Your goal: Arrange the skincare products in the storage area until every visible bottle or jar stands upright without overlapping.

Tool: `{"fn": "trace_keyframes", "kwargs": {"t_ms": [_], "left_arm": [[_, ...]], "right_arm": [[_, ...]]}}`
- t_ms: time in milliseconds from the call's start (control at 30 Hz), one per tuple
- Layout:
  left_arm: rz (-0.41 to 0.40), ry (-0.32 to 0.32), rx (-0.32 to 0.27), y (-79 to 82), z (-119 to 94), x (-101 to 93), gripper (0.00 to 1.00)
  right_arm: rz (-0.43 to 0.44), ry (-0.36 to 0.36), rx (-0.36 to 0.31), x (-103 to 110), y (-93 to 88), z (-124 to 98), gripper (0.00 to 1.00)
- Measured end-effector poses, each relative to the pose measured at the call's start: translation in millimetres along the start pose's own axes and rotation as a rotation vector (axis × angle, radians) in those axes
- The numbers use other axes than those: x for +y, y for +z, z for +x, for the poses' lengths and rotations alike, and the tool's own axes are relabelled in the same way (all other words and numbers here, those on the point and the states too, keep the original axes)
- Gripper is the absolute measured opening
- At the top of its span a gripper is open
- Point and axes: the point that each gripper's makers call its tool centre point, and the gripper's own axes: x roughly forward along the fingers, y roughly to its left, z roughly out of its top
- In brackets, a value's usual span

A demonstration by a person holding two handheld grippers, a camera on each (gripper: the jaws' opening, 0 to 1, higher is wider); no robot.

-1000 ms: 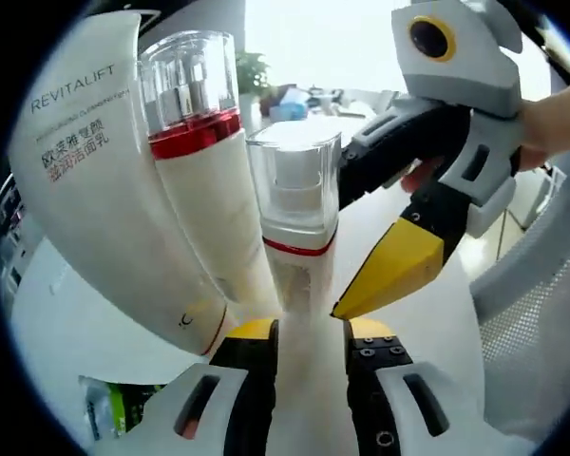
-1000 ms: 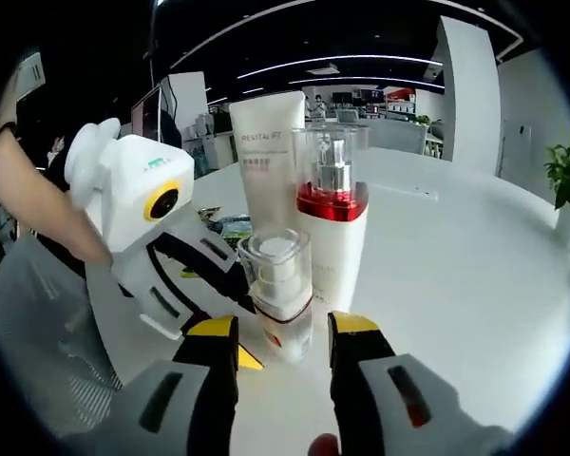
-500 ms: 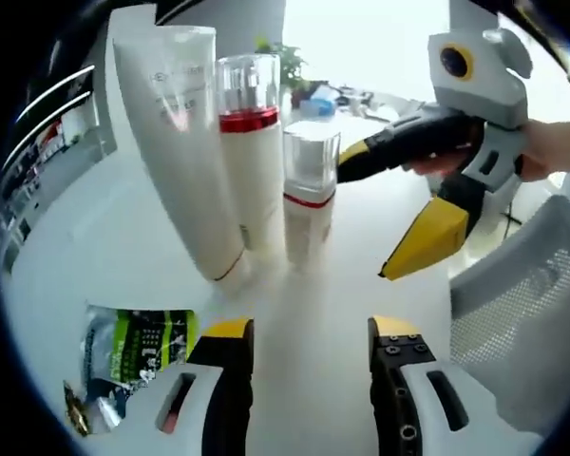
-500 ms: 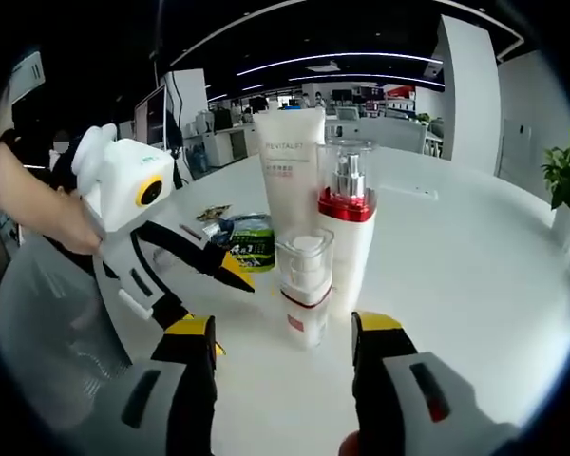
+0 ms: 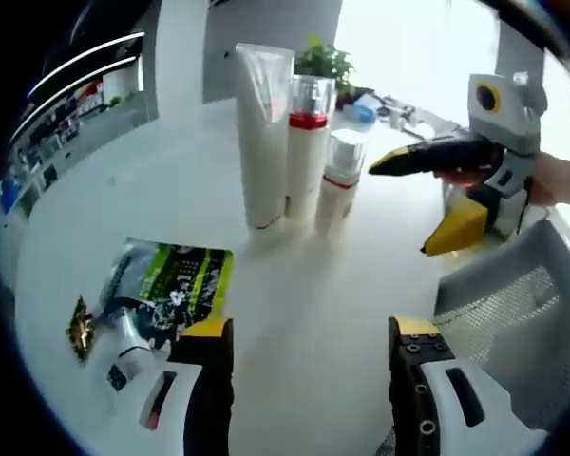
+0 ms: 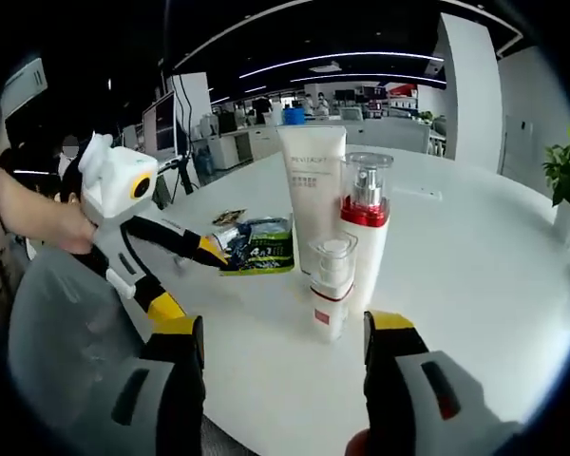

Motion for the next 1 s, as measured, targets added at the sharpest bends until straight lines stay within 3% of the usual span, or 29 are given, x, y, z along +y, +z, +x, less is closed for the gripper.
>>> {"fn": "trace_keyframes", "kwargs": {"t_ms": [533,700,1000], "left_arm": [[-0.16,0.112,-0.068,-23.4,-76,25.4,0.86],[-0.164,0.125,-0.076,-30.8,-93,24.8,0.95],[-0.208,0.163,-0.112,-44.6,-123,15.5,0.97]], "right_arm": [[-0.006,0.053,-0.053,35,13.1,-16,0.86],[0.01,0.056,-0.06,42,13.5,-16,0.88],[0.009,0.071,-0.069,51,16.3,-23,0.96]]}}
